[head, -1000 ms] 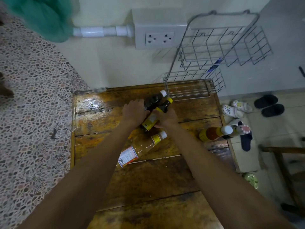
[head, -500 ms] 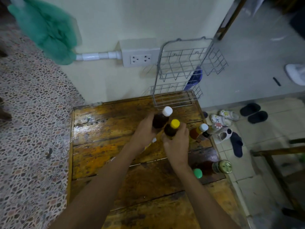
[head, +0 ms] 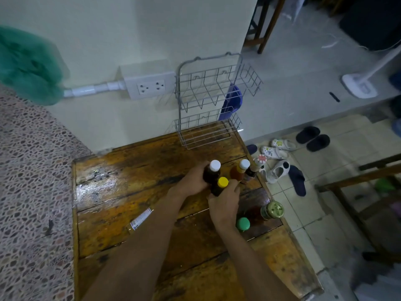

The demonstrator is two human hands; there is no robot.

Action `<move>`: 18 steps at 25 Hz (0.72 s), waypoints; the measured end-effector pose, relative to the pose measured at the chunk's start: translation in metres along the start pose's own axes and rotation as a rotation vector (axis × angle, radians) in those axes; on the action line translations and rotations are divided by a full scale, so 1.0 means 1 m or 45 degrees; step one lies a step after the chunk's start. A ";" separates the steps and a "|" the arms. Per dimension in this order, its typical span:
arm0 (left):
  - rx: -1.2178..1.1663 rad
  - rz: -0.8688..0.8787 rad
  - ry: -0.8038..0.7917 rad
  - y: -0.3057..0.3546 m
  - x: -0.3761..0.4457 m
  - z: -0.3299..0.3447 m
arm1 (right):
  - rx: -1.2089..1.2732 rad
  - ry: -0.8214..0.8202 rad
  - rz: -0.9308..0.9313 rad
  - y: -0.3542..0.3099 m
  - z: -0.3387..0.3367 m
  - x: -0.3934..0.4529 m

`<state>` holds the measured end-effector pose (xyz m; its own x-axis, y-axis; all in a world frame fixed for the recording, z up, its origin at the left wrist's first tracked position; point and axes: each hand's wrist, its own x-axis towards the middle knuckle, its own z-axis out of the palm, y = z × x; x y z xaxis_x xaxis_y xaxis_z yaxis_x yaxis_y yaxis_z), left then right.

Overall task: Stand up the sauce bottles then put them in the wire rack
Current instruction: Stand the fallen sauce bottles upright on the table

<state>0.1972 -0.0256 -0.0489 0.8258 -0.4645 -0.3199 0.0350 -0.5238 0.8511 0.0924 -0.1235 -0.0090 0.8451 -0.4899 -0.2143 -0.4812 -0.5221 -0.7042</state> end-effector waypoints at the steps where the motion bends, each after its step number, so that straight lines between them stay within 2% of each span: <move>1: -0.004 -0.014 -0.007 -0.001 0.000 -0.001 | 0.015 0.013 -0.009 0.001 0.001 -0.002; 8: 0.135 -0.112 0.043 -0.010 -0.021 -0.005 | 0.098 0.019 -0.041 0.003 0.001 -0.012; 12: 0.348 -0.192 0.208 -0.041 -0.062 -0.032 | 0.022 0.026 0.047 0.001 0.005 -0.042; 14: 0.378 -0.289 0.230 -0.063 -0.092 -0.048 | -0.098 0.014 -0.053 0.001 0.016 -0.071; 16: 0.406 -0.436 0.217 -0.084 -0.126 -0.056 | -0.124 -0.129 -0.126 0.001 0.034 -0.090; 18: 0.483 -0.500 0.179 -0.102 -0.155 -0.052 | -0.022 -0.337 0.009 -0.001 0.057 -0.093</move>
<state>0.0952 0.1365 -0.0642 0.8596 -0.0969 -0.5017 0.1716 -0.8701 0.4621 0.0278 -0.0377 -0.0275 0.8721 -0.2949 -0.3904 -0.4893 -0.5322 -0.6909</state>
